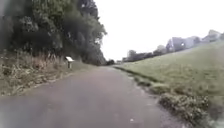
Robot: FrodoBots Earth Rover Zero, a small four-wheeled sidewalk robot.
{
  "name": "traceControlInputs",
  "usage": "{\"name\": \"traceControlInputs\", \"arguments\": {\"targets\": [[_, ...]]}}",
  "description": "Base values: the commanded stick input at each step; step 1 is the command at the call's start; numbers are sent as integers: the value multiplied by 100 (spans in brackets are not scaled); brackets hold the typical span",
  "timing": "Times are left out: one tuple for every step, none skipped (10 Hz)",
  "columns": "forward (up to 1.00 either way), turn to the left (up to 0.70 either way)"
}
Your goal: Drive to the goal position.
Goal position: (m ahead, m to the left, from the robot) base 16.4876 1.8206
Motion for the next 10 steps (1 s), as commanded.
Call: {"name": "traceControlInputs", "arguments": {"targets": [[100,-10],[100,-17],[100,-19],[100,-17],[100,-15],[100,-9],[100,-4],[100,-2],[100,-2],[100,-12]]}}
